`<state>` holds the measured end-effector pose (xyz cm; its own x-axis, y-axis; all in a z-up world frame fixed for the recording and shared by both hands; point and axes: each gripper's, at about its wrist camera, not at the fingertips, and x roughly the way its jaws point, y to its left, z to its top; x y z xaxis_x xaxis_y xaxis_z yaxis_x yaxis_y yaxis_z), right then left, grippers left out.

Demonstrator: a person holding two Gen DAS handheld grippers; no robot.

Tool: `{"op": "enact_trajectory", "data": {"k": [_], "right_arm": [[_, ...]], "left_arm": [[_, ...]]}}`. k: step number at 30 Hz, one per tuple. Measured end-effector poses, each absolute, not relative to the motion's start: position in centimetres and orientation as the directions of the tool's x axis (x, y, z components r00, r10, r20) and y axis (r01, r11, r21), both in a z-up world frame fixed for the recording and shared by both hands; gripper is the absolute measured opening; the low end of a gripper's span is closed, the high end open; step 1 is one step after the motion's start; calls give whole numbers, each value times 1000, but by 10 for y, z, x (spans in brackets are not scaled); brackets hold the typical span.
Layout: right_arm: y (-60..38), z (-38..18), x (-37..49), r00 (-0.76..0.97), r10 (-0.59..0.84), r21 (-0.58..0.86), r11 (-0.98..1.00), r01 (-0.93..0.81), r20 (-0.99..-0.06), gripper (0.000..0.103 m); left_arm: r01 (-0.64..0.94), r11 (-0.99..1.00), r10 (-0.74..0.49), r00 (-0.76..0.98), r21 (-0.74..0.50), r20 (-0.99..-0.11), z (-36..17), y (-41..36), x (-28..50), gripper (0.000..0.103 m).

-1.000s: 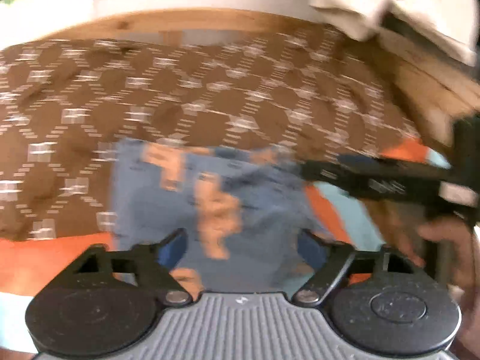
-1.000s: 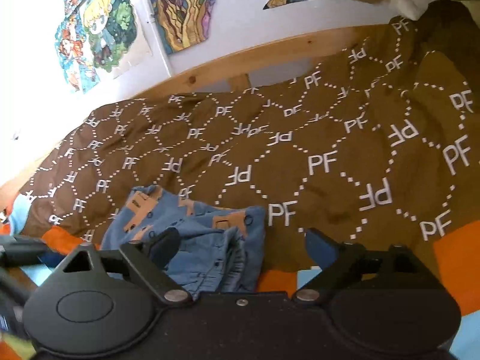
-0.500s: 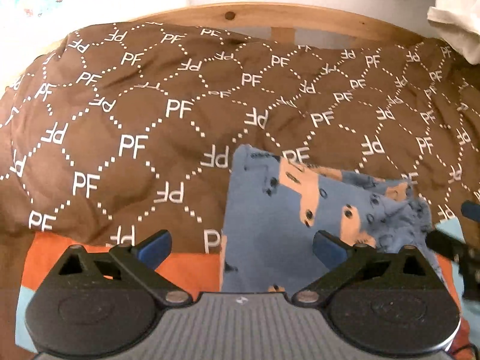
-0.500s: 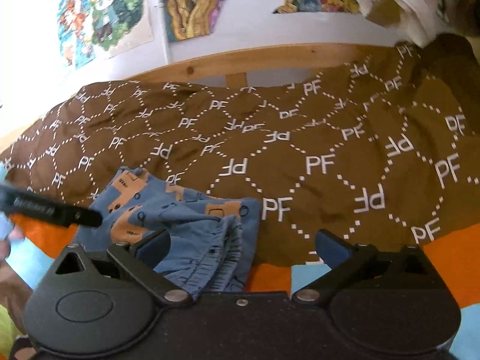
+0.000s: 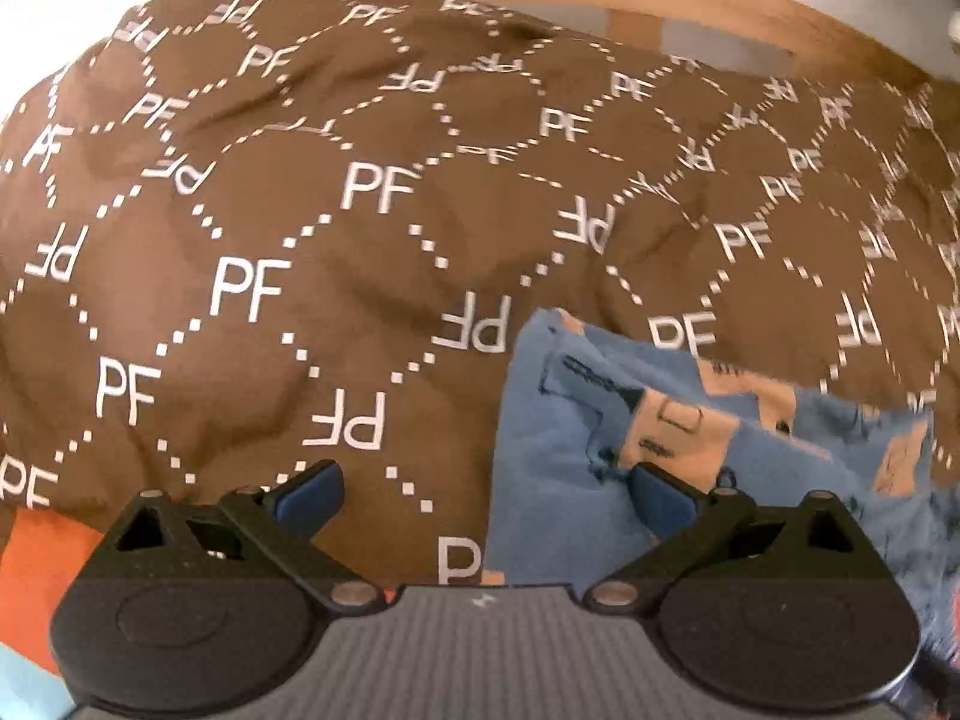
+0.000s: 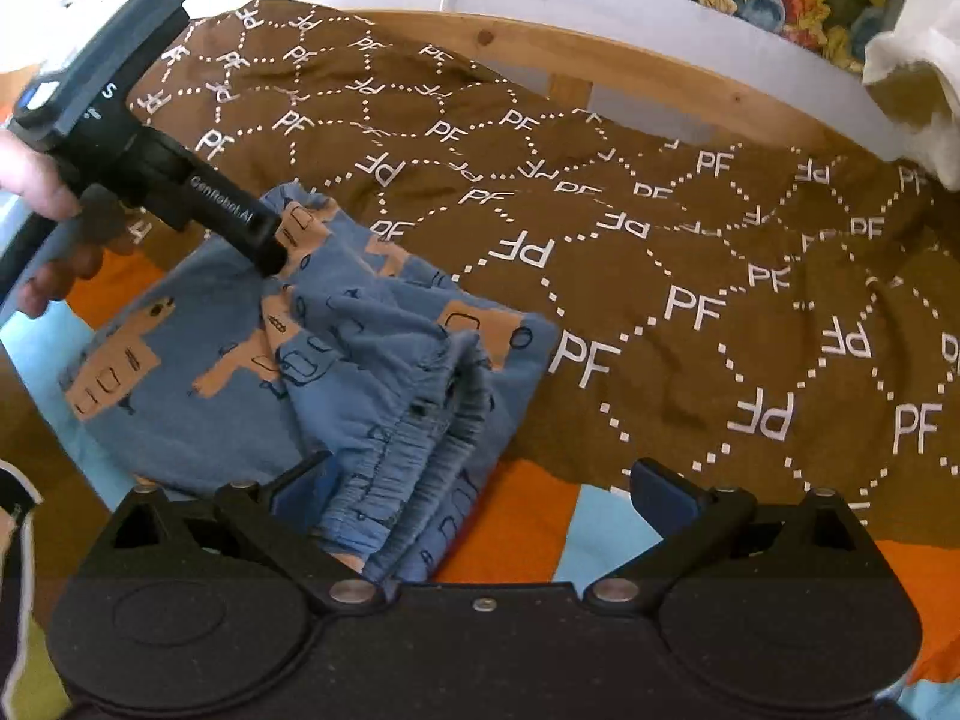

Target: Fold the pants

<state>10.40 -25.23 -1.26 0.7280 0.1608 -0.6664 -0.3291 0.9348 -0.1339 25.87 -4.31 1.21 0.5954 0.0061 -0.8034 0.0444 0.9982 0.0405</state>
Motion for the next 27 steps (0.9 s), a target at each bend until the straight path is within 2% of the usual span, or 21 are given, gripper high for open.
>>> {"op": "enact_trajectory", "data": {"k": [4,8,11,16,19,21,24,27], "right_arm": [[-260,0,92,787,203,-137,930,-341,-583,102],[-264,5,96,875,154,-88,972,-217,-459,102],[-265,0,117,878,108,-61,986,-154,-467,102],[-263,-25,142,805,18,-145,981,-129,-594,102],[-272,-31,142,785,20,-107,988,-110,-620,102],[-276,-31,140,782,25,-86,991,-101,-623,102],[-276,-20,129,819,20,-94,992,-90,-574,102],[-279,-7,113,830,94,-25,991,-129,-549,102]], "left_arm": [[31,999,-13,634,9,-774,28,-34,250,103],[38,998,8,644,43,-765,24,-34,255,103],[41,997,19,629,58,-777,11,-38,268,103],[30,998,31,619,63,-785,0,-40,284,103],[22,998,30,610,54,-792,-2,-39,291,103],[11,999,31,606,48,-795,-2,-39,293,103],[12,999,30,617,48,-787,5,-39,287,103],[32,999,-23,631,-4,-775,14,-34,271,103]]}}
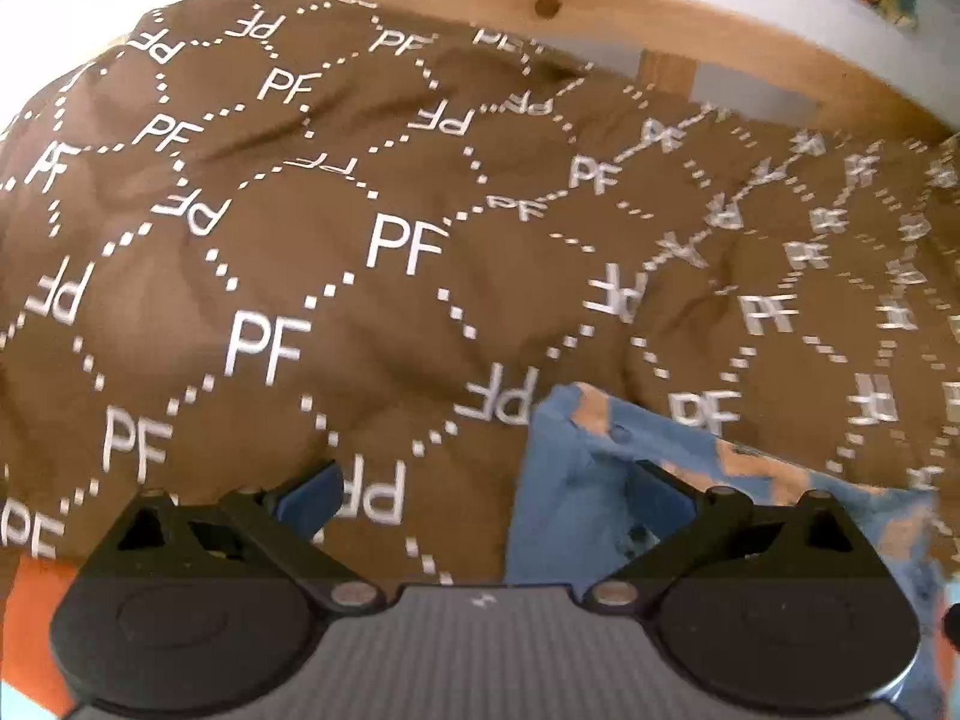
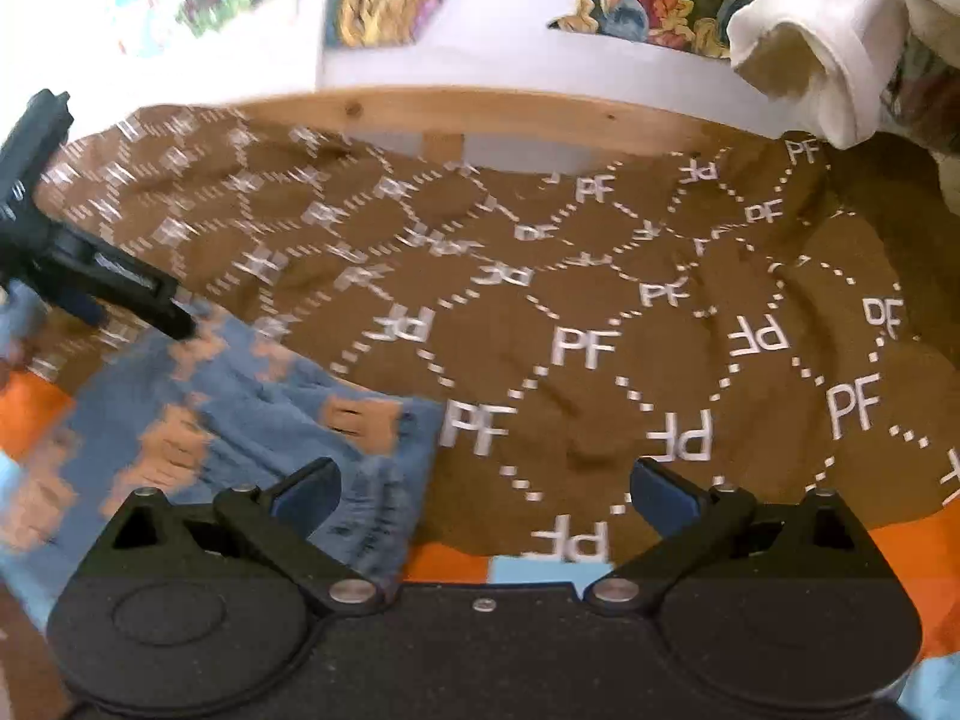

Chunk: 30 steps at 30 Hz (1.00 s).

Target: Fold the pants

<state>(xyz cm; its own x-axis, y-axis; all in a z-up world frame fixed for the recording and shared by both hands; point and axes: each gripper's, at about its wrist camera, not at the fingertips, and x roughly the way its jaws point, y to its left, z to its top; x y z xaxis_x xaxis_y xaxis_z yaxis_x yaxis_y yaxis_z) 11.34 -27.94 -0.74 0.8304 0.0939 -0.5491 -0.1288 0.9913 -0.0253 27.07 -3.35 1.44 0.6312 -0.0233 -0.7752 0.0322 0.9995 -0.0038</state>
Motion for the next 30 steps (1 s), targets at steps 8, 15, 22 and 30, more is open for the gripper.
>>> {"op": "enact_trajectory", "data": {"k": [8,15,22,30], "right_arm": [[-267,7,104,758,248,54,961,-271,-603,102],[-253,-17,110,626,223,-37,926,-375,-748,102],[-267,-3,108,649,278,19,926,-376,-708,102],[-273,-2,111,646,322,40,911,-411,-692,102]], "left_arm": [[122,990,-128,591,-68,-796,16,-21,197,103],[112,993,-85,551,-28,-830,-11,-12,171,103],[109,993,-89,528,-37,-845,-3,-9,167,103],[122,991,-117,518,-62,-847,-7,0,161,103]]}}
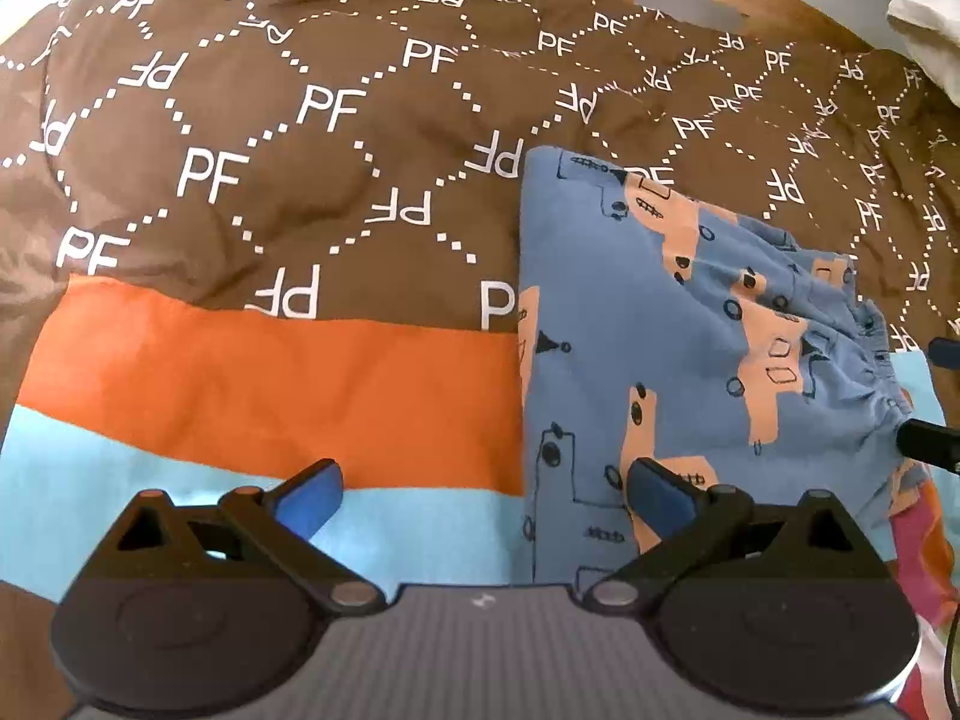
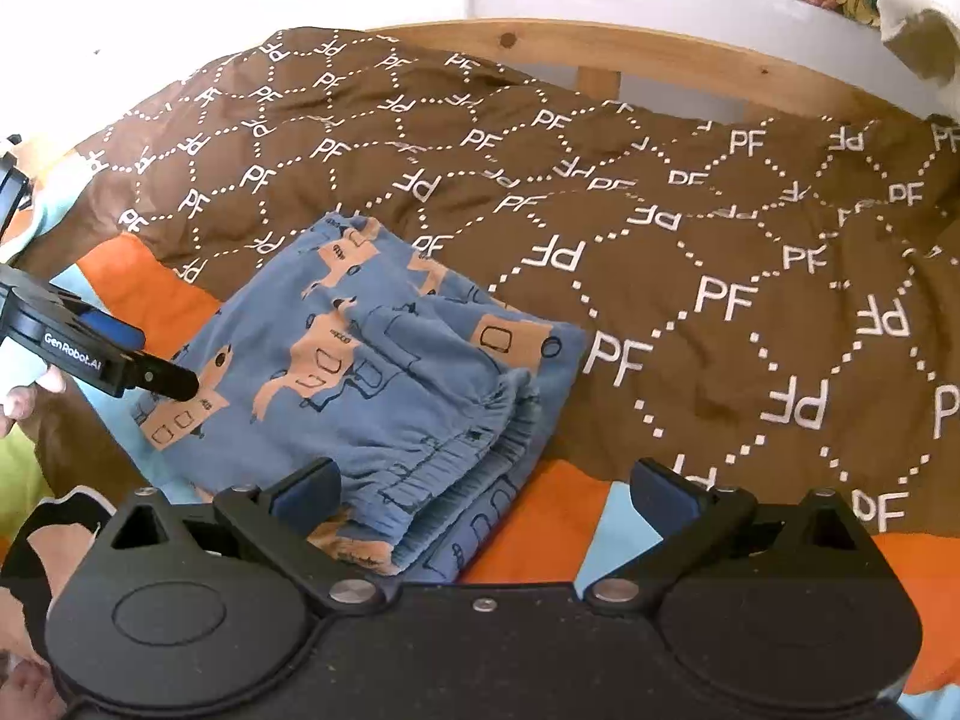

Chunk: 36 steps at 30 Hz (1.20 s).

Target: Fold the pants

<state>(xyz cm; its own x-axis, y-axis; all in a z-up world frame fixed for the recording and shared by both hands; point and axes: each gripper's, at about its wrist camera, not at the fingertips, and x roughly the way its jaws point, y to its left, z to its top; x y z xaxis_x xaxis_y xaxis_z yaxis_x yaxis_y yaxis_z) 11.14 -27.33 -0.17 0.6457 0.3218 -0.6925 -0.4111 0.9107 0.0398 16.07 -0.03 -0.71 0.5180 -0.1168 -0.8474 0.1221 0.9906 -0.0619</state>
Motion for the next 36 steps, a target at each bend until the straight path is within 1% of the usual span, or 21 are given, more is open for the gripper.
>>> {"op": "enact_trajectory", "data": {"k": [6,15,18,25,27,28,32,36], "right_arm": [[-278,-5,113,628,342,78,909,-409,-699,102],[-282,-9,130,608,385,149,903,-402,-694,102],[-285,-11,145,586,438,220,887,-406,-682,102],[-303,-23,173,557,539,411,842,-349,-632,102],[-307,-30,178,554,560,467,826,-316,-616,102],[-308,-32,179,558,568,485,819,-307,-605,102],[-310,-35,185,547,627,549,770,-325,-555,102],[-320,-43,190,538,707,666,674,-320,-458,103]], "left_arm": [[171,982,-154,512,-75,-845,-6,0,155,103],[250,956,-264,504,-153,-822,-5,-9,166,103],[278,944,-299,499,-177,-813,-9,-12,169,103],[372,918,-324,504,-138,-800,-14,-15,165,103],[381,914,-333,498,-143,-801,-13,-14,164,103],[383,911,-343,490,-155,-801,-12,-13,164,103],[374,888,-425,442,-268,-790,-9,-8,167,103],[331,859,-501,379,-392,-778,-14,2,175,103]]}}
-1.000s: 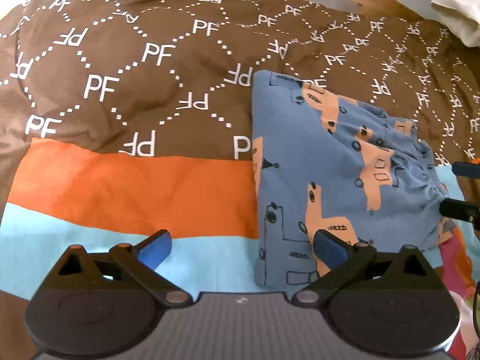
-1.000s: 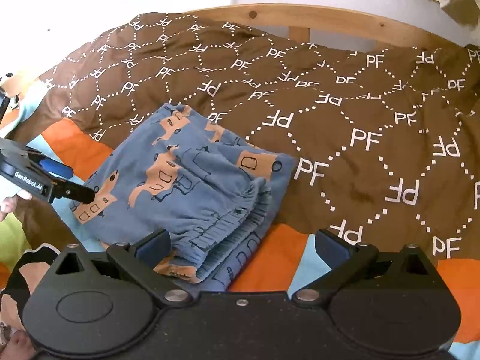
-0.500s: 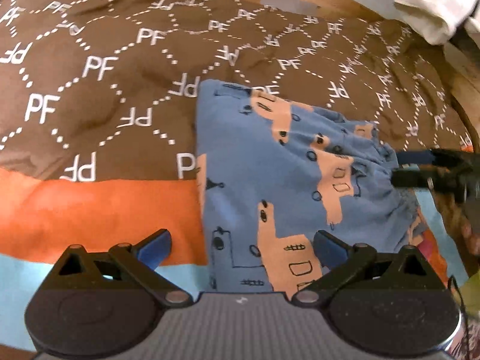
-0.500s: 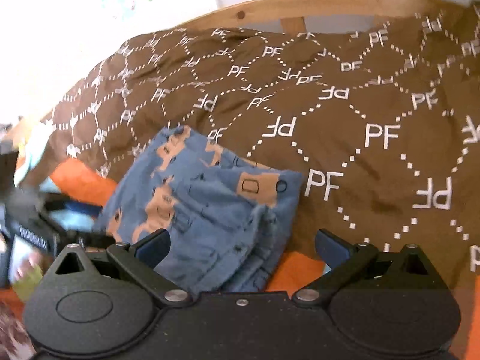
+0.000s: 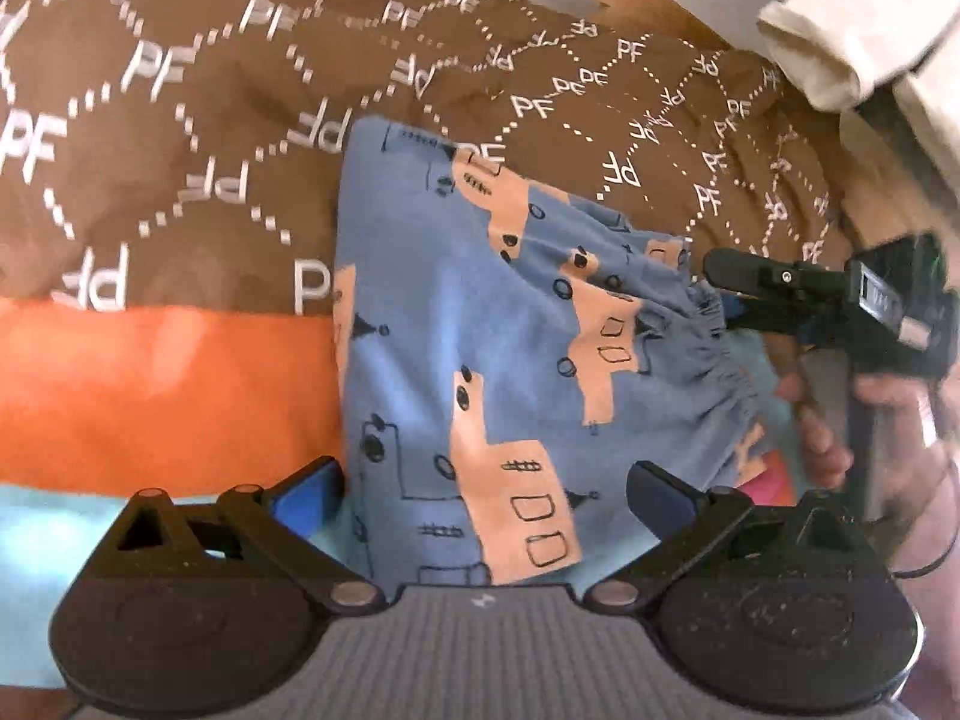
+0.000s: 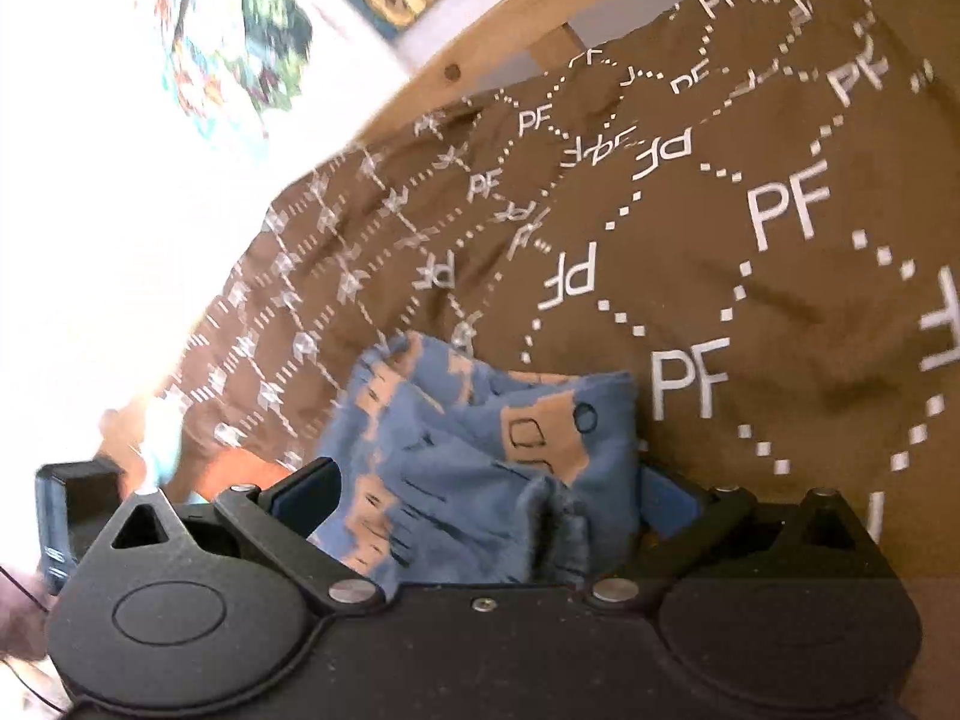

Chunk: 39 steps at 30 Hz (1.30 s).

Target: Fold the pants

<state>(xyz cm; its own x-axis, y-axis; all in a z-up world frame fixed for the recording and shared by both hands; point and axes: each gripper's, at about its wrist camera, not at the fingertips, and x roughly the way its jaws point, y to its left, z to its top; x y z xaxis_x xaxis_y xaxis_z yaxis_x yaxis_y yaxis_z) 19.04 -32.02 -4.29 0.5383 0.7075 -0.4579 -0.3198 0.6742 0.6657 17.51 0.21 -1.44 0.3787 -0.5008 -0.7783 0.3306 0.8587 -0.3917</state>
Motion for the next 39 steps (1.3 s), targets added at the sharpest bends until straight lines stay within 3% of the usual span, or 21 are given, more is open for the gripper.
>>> {"op": "enact_trajectory", "data": {"k": [6,10,14,20,25,33,36,39], "right_arm": [[-320,-46,189,562,700,665,675,-320,-441,97],[-320,-46,185,580,676,639,702,-316,-456,86],[-322,-49,184,594,654,624,721,-302,-468,75],[-321,-51,182,606,629,608,743,-281,-488,69],[-318,-52,179,614,618,592,754,-286,-491,68],[-317,-53,180,616,614,591,756,-281,-493,68],[-315,-52,179,616,606,576,766,-284,-503,67],[-312,-50,178,621,589,553,784,-284,-517,65]], "left_arm": [[269,817,-576,348,-509,-740,-23,22,187,103],[219,806,-591,349,-549,-728,-28,25,193,103],[222,811,-584,340,-541,-737,-29,23,194,103],[242,867,-495,331,-435,-803,-22,3,193,102],[262,904,-417,360,-339,-835,-19,-9,186,87],[102,886,-455,373,-452,-808,-21,14,193,72],[86,902,-423,374,-424,-825,-21,13,195,57],[69,907,-410,367,-415,-835,-20,11,196,53]]}}
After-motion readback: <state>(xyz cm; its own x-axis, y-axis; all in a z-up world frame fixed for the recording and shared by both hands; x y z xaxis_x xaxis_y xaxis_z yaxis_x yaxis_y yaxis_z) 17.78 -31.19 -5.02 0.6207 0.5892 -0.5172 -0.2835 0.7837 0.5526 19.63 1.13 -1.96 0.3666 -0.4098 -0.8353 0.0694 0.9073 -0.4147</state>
